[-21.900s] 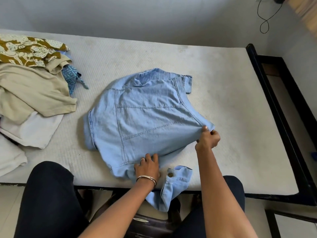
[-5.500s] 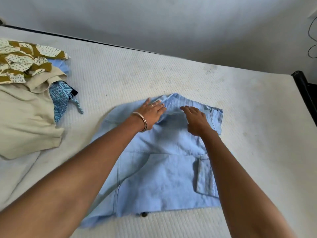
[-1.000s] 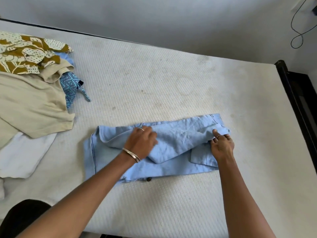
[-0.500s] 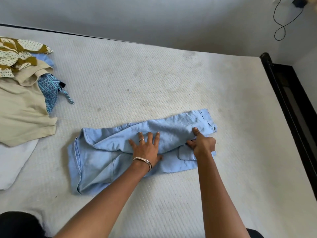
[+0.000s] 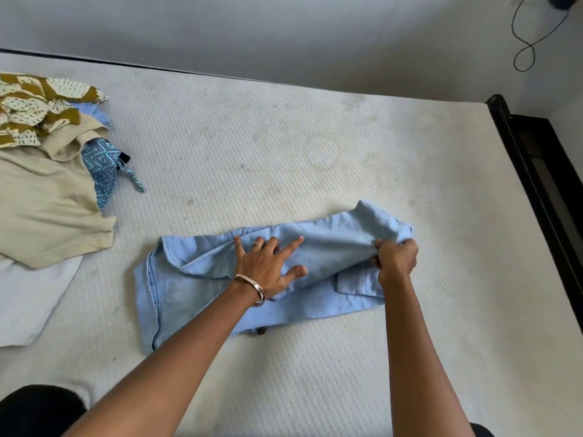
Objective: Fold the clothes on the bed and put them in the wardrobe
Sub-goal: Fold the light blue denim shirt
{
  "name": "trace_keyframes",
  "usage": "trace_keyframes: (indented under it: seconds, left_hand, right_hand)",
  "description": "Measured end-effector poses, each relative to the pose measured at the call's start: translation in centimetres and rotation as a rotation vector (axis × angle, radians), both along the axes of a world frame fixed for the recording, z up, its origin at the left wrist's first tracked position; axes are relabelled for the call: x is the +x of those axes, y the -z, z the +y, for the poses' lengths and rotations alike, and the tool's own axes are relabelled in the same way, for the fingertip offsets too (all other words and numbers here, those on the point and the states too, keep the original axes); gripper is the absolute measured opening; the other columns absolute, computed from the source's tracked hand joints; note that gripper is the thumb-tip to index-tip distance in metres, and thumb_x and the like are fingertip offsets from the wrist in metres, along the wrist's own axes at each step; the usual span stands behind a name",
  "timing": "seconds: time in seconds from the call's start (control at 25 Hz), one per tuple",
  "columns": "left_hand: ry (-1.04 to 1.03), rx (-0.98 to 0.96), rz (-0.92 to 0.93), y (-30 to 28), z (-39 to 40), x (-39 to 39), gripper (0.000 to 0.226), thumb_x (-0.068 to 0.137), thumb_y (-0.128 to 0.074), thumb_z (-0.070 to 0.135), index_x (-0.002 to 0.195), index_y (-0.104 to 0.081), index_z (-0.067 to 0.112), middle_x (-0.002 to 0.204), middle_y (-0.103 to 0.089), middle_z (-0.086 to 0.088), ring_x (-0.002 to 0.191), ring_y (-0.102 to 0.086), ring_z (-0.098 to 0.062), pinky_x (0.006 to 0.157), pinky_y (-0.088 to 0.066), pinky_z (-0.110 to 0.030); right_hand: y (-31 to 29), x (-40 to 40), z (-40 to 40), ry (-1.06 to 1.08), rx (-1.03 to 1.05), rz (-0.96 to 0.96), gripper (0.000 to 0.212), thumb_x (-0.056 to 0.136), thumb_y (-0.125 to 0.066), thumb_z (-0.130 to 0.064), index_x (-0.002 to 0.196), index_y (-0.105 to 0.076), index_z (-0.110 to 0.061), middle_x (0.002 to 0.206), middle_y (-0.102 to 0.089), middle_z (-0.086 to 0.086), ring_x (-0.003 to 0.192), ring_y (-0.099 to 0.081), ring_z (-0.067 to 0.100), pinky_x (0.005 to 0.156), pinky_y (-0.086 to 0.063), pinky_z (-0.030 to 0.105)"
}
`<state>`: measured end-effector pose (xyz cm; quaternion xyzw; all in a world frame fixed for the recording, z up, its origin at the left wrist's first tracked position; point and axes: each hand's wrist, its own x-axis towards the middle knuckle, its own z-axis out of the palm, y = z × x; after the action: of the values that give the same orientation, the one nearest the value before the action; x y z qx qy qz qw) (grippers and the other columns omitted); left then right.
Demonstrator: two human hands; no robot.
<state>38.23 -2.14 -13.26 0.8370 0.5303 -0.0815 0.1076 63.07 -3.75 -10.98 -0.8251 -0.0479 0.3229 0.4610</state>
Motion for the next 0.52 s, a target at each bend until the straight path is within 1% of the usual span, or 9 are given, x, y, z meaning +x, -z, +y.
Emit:
trace_keyframes:
  seconds: [0.08, 0.16, 0.2, 0.28, 0.32, 0.36, 0.4, 0.44, 0.52]
  left_hand:
    - [-0.013, -0.048, 0.024, 0.0, 0.8, 0.3, 0.060, 0.089, -0.013, 0.071, 0.146, -0.005, 0.054, 0.134, -0.050, 0.003, 0.128, -0.041, -0.024, 0.105, -0.017, -0.069]
    - [-0.009, -0.053, 0.060, 0.1, 1.6, 1.0, 0.057, 0.094, -0.028, 0.063, 0.148, -0.019, 0.046, 0.133, -0.050, -0.002, 0.130, -0.038, -0.025, 0.105, -0.021, -0.060]
    - [0.039, 0.009, 0.059, 0.3, 1.7, 1.5, 0.060, 0.091, -0.042, 0.062, 0.146, -0.030, 0.040, 0.130, -0.051, -0.004, 0.126, -0.042, -0.027, 0.101, -0.029, -0.054]
    - [0.157, 0.092, 0.052, 0.7, 1.5, 2.9, 0.082, 0.068, -0.078, 0.054, 0.140, -0.045, 0.033, 0.123, -0.054, -0.006, 0.108, -0.054, -0.026, 0.079, -0.046, -0.042]
    - [0.221, 0.094, 0.053, 0.9, 1.3, 3.6, 0.096, 0.061, -0.086, 0.045, 0.144, -0.040, 0.034, 0.131, -0.050, -0.006, 0.108, -0.055, -0.026, 0.074, -0.049, -0.040]
    - [0.250, 0.034, 0.029, 1.5, 1.4, 4.1, 0.103, 0.065, -0.085, 0.035, 0.149, -0.025, 0.037, 0.148, -0.036, -0.003, 0.120, -0.049, -0.028, 0.080, -0.050, -0.041]
    - [0.254, -0.018, 0.008, 2.5, 1.8, 4.5, 0.106, 0.075, -0.079, 0.027, 0.151, -0.006, 0.041, 0.159, -0.013, 0.002, 0.134, -0.035, -0.030, 0.093, -0.047, -0.047]
    - [0.261, -0.117, 0.046, 2.9, 2.3, 5.0, 0.107, 0.083, -0.070, 0.022, 0.147, 0.012, 0.046, 0.160, 0.011, 0.009, 0.144, -0.018, -0.030, 0.103, -0.038, -0.055]
    - [0.303, -0.220, 0.091, 3.3, 3.0, 5.5, 0.113, 0.089, -0.064, 0.026, 0.129, 0.038, 0.055, 0.145, 0.044, 0.019, 0.148, 0.007, -0.030, 0.106, -0.020, -0.068]
  right_hand:
    - [1.2, 0.5, -1.3, -0.041, -0.089, 0.001, 0.027, 0.083, -0.074, -0.011, 0.099, -0.054, -0.004, 0.097, -0.058, 0.011, 0.061, -0.054, 0.021, 0.052, -0.051, 0.032]
    - [1.1, 1.4, -0.7, -0.018, -0.084, 0.015, 0.035, 0.080, -0.080, -0.028, 0.082, -0.051, -0.008, 0.084, -0.055, 0.006, 0.064, -0.050, 0.019, 0.057, -0.046, 0.032]
    - [0.9, 1.8, -0.4, 0.019, -0.067, 0.053, 0.042, 0.078, -0.082, -0.033, 0.073, -0.047, -0.010, 0.075, -0.050, 0.003, 0.064, -0.046, 0.018, 0.059, -0.043, 0.032]
    - [0.7, 3.3, 0.1, 0.167, 0.031, 0.227, 0.041, 0.077, -0.083, -0.030, 0.071, -0.047, -0.010, 0.071, -0.046, 0.000, 0.061, -0.043, 0.014, 0.062, -0.042, 0.028]
    - [0.7, 3.8, 0.2, 0.223, 0.125, 0.285, 0.032, 0.080, -0.081, -0.024, 0.076, -0.053, -0.011, 0.075, -0.050, 0.001, 0.061, -0.045, 0.011, 0.062, -0.043, 0.024]
    - [1.0, 4.5, 0.5, 0.259, 0.199, 0.293, 0.020, 0.085, -0.076, -0.020, 0.083, -0.057, -0.013, 0.083, -0.055, 0.001, 0.064, -0.049, 0.006, 0.063, -0.045, 0.020]
    - [0.6, 4.8, 0.9, 0.310, 0.309, 0.337, 0.009, 0.092, -0.067, -0.019, 0.090, -0.058, -0.018, 0.092, -0.058, 0.000, 0.071, -0.050, -0.001, 0.066, -0.046, 0.015]
    - [0.8, 5.0, 1.0, 0.320, 0.408, 0.382, 0.009, 0.097, -0.059, -0.018, 0.091, -0.056, -0.023, 0.095, -0.058, -0.001, 0.074, -0.051, -0.004, 0.069, -0.045, 0.013]
    - [1.0, 4.0, 0.8, 0.307, 0.521, 0.361, 0.020, 0.095, -0.058, -0.006, 0.084, -0.053, -0.022, 0.085, -0.054, -0.006, 0.068, -0.050, -0.001, 0.066, -0.045, 0.013]
